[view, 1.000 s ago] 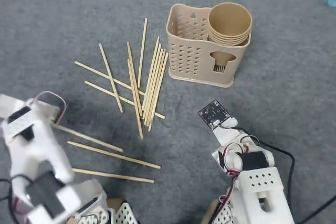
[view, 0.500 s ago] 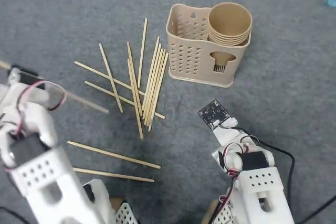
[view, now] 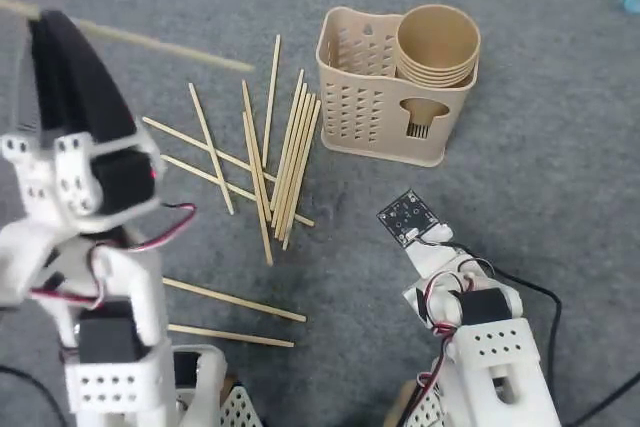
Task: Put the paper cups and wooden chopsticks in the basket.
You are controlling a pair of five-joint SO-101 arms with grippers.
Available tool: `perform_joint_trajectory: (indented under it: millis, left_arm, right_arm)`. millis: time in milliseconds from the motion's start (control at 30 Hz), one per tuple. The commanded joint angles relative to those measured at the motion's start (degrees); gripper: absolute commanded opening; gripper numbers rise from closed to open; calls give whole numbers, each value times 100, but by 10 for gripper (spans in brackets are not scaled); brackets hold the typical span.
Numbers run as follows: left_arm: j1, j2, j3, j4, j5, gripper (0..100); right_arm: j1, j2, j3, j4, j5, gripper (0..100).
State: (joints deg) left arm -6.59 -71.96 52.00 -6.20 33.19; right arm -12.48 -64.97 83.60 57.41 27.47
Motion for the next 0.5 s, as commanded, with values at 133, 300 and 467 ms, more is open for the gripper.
perform_joint_trajectory:
  millis: [133, 300, 467]
  left_arm:
    - [1503, 2092, -1640, -237, -1125, 12]
    - [2004, 3965, -3073, -273, -1213, 12]
    - [2259, 5635, -4092, -273, -1222, 12]
  right_arm:
    - [22, -127, -53, 48, 88, 7]
    - [22, -127, -53, 48, 97, 7]
    - [22, -127, -53, 13, 105, 7]
